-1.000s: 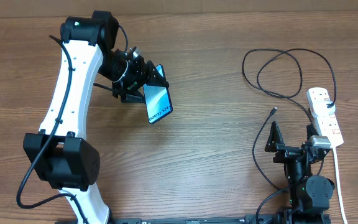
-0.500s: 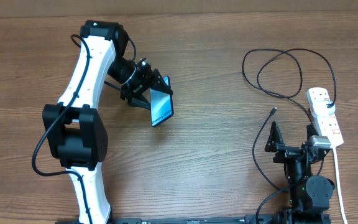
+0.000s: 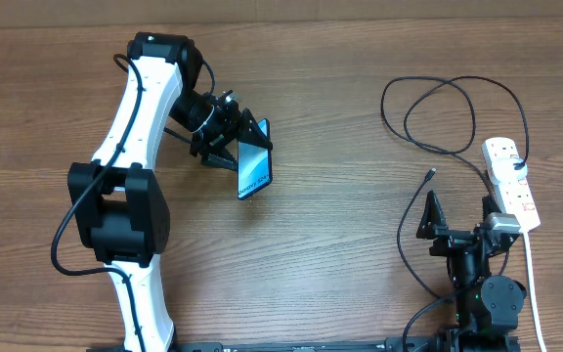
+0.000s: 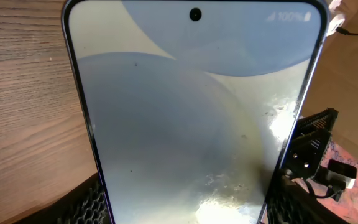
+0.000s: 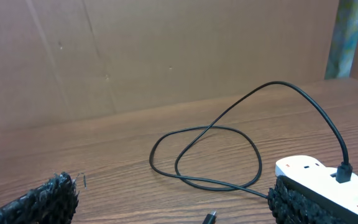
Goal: Plug charger to phone and switch on socket
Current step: 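Lift the phone with the left gripper and tilt it upright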
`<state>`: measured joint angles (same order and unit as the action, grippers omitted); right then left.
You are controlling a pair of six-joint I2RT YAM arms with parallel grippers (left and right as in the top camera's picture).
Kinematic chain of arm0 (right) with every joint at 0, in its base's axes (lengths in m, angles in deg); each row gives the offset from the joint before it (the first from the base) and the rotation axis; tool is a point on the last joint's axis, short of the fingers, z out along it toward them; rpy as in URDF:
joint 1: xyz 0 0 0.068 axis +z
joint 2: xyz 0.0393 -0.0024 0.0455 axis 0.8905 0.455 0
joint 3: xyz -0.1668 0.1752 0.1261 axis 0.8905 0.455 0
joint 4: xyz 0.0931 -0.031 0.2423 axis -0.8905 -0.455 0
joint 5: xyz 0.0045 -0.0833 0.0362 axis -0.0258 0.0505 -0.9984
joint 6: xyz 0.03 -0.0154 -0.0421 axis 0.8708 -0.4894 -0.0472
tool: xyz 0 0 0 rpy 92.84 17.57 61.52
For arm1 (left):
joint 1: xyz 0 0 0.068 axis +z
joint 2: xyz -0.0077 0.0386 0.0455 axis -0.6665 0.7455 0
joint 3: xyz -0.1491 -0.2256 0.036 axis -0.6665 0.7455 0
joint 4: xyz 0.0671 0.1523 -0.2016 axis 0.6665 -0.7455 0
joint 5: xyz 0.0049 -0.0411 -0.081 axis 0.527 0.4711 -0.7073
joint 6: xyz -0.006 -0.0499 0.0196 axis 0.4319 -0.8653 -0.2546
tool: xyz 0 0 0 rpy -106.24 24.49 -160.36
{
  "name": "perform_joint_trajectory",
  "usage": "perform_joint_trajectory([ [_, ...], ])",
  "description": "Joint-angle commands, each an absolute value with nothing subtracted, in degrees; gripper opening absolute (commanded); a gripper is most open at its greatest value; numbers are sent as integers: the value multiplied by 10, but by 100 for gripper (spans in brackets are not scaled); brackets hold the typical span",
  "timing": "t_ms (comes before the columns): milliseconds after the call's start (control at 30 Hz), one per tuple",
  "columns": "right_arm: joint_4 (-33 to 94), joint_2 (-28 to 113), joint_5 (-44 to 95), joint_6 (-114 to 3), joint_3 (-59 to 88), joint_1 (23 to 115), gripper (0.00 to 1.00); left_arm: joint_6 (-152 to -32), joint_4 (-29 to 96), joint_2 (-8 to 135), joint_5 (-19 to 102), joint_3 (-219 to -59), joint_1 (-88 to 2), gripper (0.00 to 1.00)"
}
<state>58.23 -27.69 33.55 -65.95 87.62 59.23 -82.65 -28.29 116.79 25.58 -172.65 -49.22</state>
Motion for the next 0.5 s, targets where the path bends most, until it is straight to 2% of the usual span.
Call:
perform_joint_trajectory([
  [0, 586, -284, 335, -662, 882, 591, 100, -811, -287, 1170, 230, -1738, -497, 42],
  [467, 586, -284, 335, -662, 882, 591, 100, -817, -287, 1170, 230, -1738, -497, 43],
])
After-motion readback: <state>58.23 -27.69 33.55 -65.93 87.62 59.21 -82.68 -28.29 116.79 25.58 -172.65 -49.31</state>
